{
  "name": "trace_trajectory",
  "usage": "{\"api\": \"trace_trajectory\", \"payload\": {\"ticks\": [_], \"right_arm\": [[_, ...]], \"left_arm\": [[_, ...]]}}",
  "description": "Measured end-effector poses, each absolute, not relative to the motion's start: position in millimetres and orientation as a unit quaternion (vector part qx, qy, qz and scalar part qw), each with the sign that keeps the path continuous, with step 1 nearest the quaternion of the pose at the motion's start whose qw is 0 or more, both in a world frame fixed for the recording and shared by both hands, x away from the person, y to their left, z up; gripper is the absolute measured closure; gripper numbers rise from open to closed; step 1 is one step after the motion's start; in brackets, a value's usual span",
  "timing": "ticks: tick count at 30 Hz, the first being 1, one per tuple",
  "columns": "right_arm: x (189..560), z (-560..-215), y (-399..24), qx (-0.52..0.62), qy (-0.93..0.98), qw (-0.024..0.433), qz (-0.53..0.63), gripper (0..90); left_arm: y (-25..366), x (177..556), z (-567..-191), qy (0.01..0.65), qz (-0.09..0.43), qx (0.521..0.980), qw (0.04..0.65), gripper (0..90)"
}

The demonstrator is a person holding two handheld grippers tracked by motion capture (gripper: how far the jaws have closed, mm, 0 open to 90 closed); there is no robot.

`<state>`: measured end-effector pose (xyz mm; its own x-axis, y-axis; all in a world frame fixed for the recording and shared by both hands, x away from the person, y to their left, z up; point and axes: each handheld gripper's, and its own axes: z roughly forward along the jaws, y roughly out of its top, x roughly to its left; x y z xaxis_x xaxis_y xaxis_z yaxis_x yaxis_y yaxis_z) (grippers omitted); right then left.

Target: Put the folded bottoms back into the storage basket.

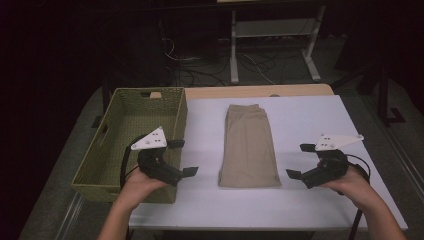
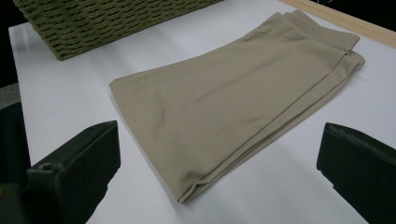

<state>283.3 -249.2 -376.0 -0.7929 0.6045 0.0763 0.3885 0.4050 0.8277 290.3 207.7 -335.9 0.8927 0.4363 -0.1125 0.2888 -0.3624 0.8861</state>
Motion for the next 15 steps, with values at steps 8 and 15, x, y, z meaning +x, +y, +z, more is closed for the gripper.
{"api": "trace_trajectory", "payload": {"ticks": [8, 15], "right_arm": [[283.8, -377.0, -249.1, 0.298, 0.831, 0.117, 0.455, 0.0], [283.4, -379.0, -247.6, 0.293, 0.834, 0.113, 0.454, 0.0]], "left_arm": [[209.9, 290.0, -336.0, 0.228, 0.074, 0.814, 0.528, 0.4], [209.5, 290.0, -336.0, 0.227, 0.074, 0.816, 0.526, 0.4]]}}
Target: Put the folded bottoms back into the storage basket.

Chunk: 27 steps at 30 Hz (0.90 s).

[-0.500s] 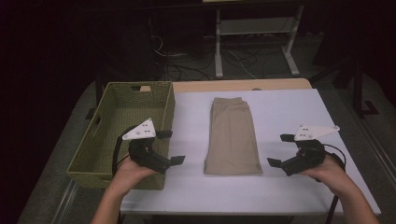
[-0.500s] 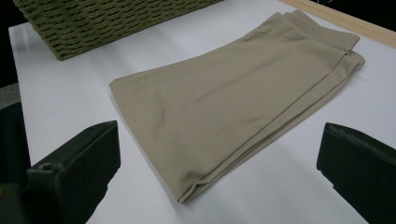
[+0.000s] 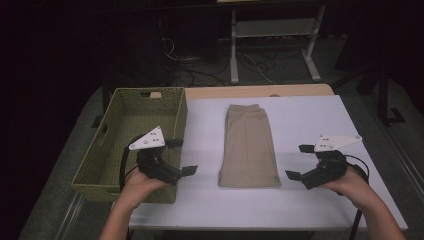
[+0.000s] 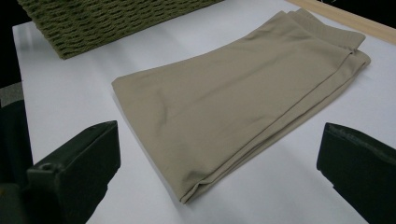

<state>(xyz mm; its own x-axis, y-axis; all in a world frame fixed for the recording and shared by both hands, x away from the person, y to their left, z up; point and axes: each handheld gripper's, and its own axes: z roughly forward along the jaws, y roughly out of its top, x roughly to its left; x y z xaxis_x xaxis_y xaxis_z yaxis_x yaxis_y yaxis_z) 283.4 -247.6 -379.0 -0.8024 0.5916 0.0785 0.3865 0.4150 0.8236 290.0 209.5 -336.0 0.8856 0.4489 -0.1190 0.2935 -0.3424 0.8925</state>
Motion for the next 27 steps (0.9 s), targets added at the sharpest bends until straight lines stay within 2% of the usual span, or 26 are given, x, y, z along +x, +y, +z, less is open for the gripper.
{"api": "trace_trajectory", "payload": {"ticks": [27], "right_arm": [[288, -394, -224, 0.273, 0.847, 0.086, 0.447, 0.0]], "left_arm": [[210, 289, -336, 0.223, 0.073, 0.815, 0.530, 0.4]]}}
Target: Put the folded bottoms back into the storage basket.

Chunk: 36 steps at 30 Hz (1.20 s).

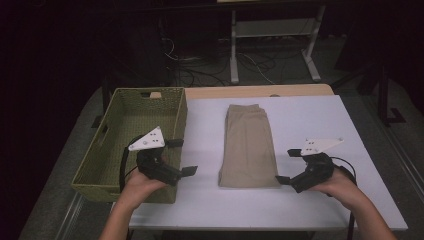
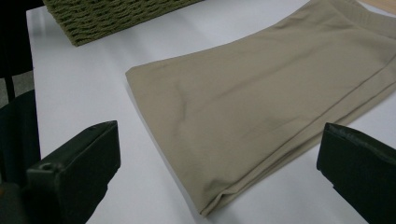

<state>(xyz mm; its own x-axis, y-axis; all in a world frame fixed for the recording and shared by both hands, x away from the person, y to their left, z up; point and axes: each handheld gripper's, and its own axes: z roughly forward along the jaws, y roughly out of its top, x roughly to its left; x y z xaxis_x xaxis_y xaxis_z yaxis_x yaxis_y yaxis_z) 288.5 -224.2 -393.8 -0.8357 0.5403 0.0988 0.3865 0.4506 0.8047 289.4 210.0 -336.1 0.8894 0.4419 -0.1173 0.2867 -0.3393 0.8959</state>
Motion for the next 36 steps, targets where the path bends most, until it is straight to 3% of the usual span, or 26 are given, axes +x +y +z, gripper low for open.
{"api": "trace_trajectory", "payload": {"ticks": [36], "right_arm": [[313, -399, -182, 0.244, 0.862, 0.051, 0.441, 1.6]], "left_arm": [[211, 291, -336, 0.226, 0.068, 0.813, 0.532, 0.4]]}}
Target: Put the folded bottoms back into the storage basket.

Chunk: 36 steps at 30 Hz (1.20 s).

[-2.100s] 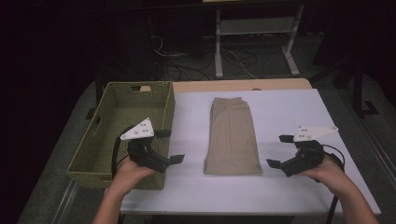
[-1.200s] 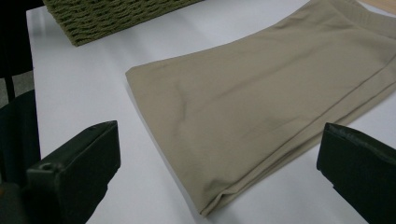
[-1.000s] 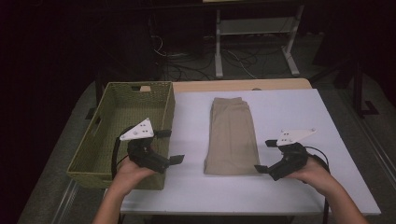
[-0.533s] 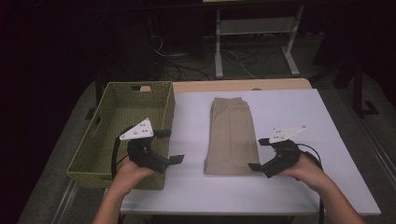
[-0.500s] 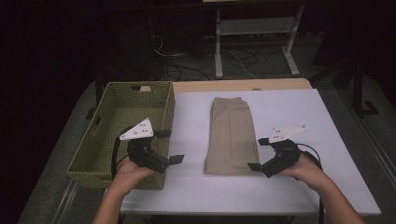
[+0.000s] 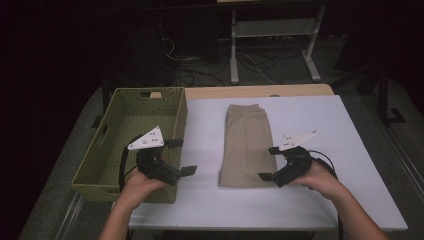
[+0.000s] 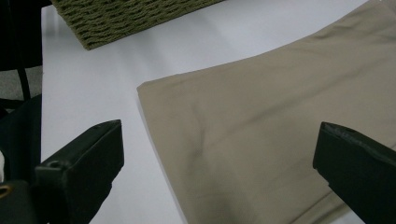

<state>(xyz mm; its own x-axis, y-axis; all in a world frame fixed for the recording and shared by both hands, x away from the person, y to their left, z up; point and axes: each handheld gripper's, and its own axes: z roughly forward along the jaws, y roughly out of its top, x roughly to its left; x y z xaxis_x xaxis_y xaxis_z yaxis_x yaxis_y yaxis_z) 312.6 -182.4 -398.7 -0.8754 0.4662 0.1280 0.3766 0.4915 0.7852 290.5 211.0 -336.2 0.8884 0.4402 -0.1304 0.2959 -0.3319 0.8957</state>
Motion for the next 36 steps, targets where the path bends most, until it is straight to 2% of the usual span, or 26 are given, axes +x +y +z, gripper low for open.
{"api": "trace_trajectory", "payload": {"ticks": [26, 36], "right_arm": [[328, -402, -160, 0.230, 0.865, 0.027, 0.445, 9.9], [325, -407, -153, 0.225, 0.868, 0.026, 0.442, 17.6]], "left_arm": [[211, 291, -336, 0.226, 0.065, 0.813, 0.533, 0.4], [211, 291, -336, 0.225, 0.063, 0.815, 0.530, 0.4]]}}
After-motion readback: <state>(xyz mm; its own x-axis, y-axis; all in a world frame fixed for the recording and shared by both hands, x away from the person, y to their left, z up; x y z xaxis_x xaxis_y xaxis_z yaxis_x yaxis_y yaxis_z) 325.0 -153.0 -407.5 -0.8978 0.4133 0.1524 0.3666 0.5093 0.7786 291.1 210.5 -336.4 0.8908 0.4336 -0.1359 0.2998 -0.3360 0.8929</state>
